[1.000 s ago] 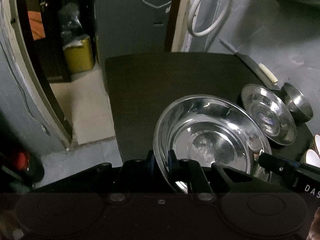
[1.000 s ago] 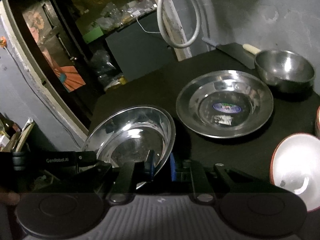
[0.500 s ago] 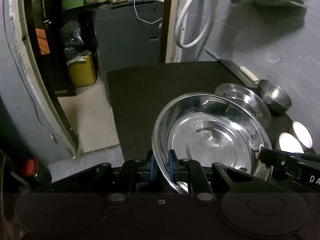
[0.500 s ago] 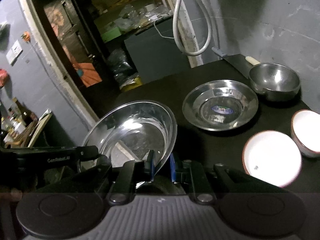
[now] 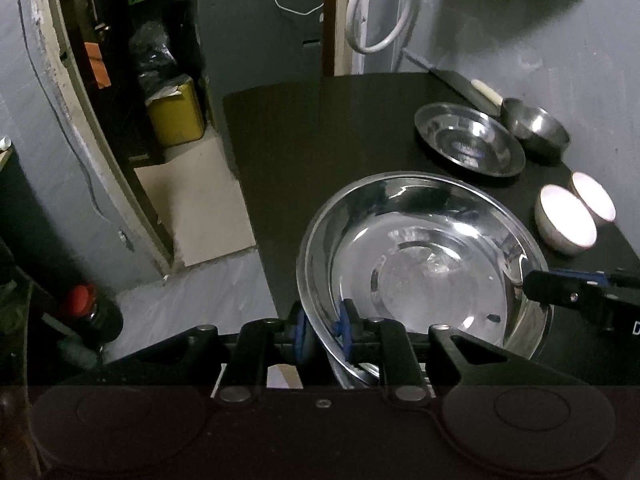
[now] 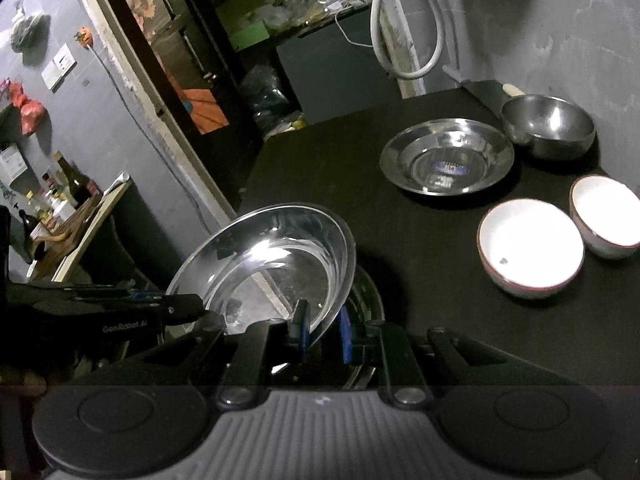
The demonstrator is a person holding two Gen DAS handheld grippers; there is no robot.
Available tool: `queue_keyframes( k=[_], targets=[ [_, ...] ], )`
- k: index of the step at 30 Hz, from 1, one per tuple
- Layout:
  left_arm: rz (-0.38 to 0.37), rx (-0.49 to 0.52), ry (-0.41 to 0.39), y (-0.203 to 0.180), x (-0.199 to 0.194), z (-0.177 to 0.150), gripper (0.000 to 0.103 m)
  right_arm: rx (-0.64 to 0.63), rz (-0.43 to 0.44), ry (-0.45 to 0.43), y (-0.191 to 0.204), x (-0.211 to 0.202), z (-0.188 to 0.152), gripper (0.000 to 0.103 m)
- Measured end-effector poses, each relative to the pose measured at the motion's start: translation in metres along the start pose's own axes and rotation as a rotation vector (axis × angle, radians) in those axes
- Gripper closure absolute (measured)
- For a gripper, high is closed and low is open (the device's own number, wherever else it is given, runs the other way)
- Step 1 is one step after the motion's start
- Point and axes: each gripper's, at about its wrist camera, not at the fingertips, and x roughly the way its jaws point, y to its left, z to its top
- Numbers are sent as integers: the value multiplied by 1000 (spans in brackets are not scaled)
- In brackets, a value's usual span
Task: Organize plates and bowls
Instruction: 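Lift and carry the large steel plate with both tools held together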
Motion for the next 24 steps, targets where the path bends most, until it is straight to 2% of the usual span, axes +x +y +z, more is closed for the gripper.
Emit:
queue_keyframes(
  k=[12,24],
  targets=[
    [12,39,34,-13,-2,-14,81,12,-19,43,-2,-7,-12,84],
    [33,69,64,-23,10,-13,80,20,-58,73,1,-3,-16,84]
  ],
)
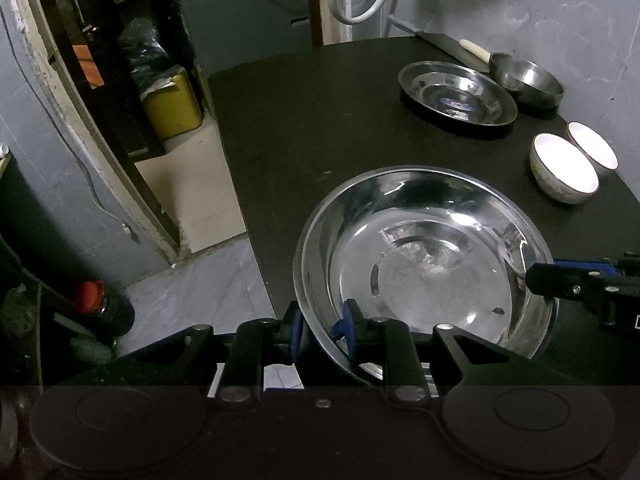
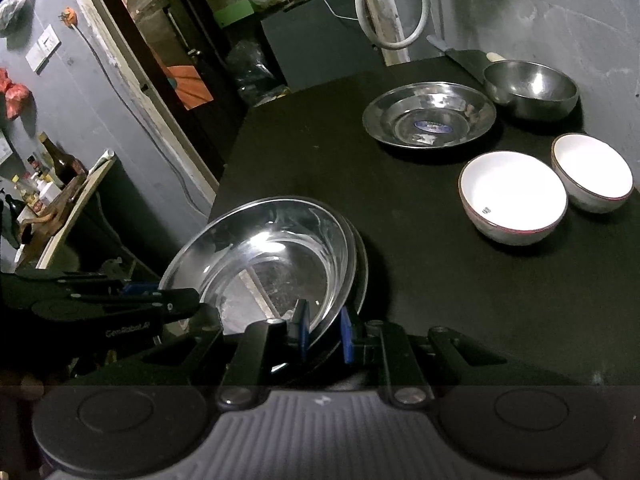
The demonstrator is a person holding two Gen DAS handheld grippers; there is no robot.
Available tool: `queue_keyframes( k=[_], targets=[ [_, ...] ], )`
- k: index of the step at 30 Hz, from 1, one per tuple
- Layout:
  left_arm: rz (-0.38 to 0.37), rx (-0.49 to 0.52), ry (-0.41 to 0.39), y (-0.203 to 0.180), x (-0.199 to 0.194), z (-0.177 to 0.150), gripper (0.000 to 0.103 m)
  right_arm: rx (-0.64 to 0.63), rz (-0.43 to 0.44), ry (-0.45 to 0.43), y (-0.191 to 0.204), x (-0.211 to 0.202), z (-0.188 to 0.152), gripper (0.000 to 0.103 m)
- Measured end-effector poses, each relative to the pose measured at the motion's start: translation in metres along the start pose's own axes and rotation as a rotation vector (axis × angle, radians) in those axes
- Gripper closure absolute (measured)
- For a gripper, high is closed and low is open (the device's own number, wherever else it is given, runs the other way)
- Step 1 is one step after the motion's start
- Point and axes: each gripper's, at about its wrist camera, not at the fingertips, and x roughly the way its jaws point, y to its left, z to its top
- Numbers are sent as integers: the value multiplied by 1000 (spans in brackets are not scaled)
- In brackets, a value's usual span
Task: Organize plates and bowls
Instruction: 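Lift and carry the large steel plate with both tools held together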
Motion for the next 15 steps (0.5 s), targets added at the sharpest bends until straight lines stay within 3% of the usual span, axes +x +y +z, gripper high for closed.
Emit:
queue_keyframes(
  k=[15],
  targets=[
    [-1,12,26,-1,11,1,77,-38,-37,3,9,2,1,82]
  ],
)
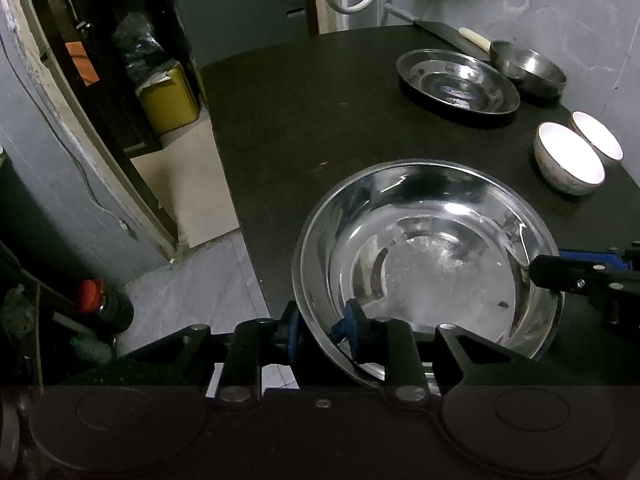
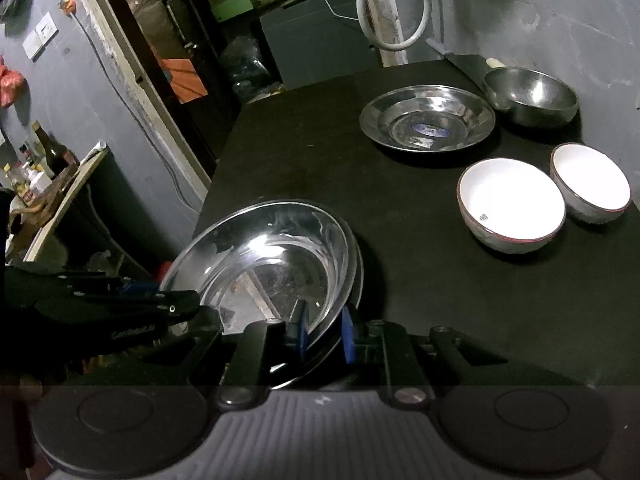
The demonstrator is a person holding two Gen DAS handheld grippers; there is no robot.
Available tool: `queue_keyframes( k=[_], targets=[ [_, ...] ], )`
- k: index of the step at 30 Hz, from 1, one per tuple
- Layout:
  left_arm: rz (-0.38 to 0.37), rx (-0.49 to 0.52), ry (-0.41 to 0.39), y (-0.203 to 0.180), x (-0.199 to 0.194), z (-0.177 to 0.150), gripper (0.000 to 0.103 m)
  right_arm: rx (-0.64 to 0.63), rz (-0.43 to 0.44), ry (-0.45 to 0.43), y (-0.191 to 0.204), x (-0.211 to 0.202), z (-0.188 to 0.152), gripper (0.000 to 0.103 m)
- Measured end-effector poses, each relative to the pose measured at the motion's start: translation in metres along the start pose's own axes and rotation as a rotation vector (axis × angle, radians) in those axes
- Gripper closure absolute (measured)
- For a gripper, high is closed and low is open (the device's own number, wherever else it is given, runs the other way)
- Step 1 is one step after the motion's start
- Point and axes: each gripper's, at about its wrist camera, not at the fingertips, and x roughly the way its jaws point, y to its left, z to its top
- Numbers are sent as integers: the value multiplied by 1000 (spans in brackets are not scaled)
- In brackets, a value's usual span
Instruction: Organize plates and bowls
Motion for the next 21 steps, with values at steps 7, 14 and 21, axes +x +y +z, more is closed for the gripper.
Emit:
queue_keyframes(
  k=[7,14,21],
  targets=[
    [-7,-1,17,2,4,1,77,-17,-4,1,1,0,0,80],
    [-6,-8,18,3,3,1,77,-36,-11,5,3,2,2,76],
    [-2,-26,8,8,1,6,66,-32,-7,14,0,3,2,75]
  ],
)
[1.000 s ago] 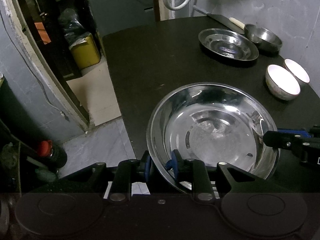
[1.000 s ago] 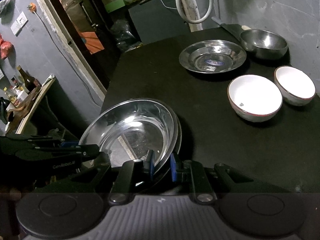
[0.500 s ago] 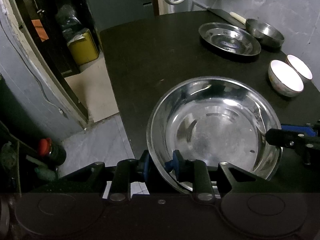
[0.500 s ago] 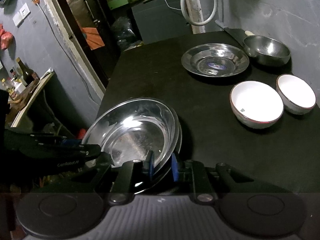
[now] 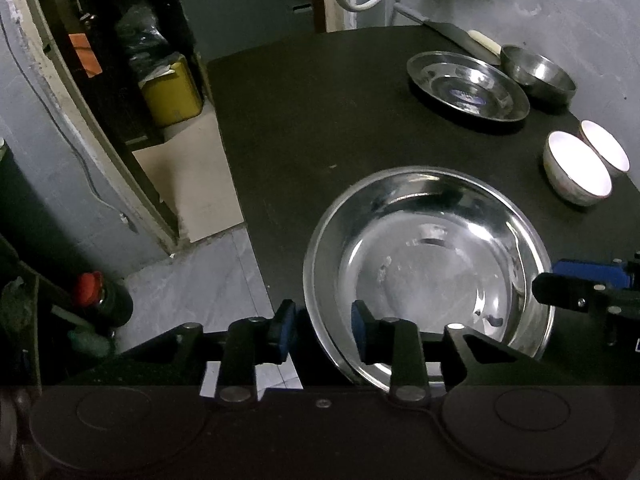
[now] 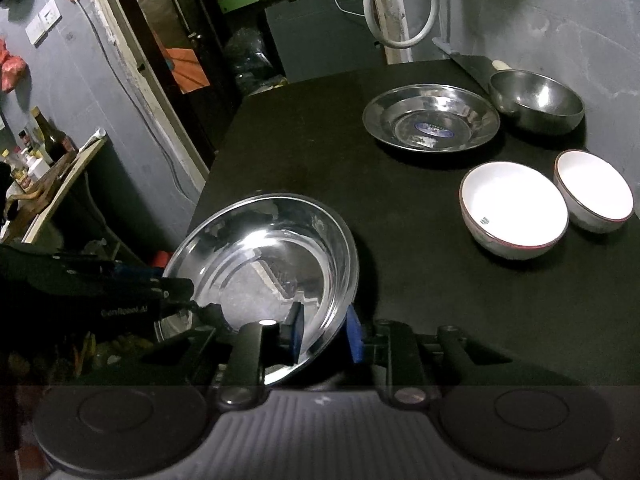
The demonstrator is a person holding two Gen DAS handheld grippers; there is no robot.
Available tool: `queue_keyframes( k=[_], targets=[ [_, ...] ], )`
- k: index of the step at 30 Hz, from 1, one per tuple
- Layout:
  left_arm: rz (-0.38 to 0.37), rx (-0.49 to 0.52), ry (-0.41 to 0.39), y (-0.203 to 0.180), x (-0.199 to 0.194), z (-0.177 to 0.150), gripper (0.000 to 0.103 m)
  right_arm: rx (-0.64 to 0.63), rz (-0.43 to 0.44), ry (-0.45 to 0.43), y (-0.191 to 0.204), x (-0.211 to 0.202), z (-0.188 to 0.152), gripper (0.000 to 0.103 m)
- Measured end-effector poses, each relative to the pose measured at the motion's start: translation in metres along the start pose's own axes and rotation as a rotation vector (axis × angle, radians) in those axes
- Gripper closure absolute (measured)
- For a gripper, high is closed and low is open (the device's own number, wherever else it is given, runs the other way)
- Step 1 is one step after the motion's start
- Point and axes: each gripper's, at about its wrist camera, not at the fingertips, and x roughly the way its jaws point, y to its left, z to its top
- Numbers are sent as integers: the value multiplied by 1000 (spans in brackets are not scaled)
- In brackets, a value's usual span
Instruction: Organize plates and bowls
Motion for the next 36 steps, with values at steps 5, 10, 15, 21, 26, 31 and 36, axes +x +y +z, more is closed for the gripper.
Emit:
queue_keyframes(
  k=[5,10,15,21,26,31,36],
  targets=[
    [0,-31,-42,4,-8,7,21,4,6,-17,-3,-2,2,54],
    [-17,-58,-111,4,-10,25,4,12,-5,-68,-15,-9,12,28],
    [-23,-64,-170,-2,-3,51,1,24,-42,-133,-35,-12,31,11],
    [-69,-64,-231,-15,14,89,1,54,-112,-183,-63,-7,58,3],
    [-93,-78,-263,-26,31,118,1,71,-155,-212,-84,5,77,2],
    [-133,-96,-254,-39,59,149,1,85,-191,-225,-98,24,97,1],
    [-161,-122,-216,-53,91,177,1,106,-212,-220,-110,49,115,1]
  ],
)
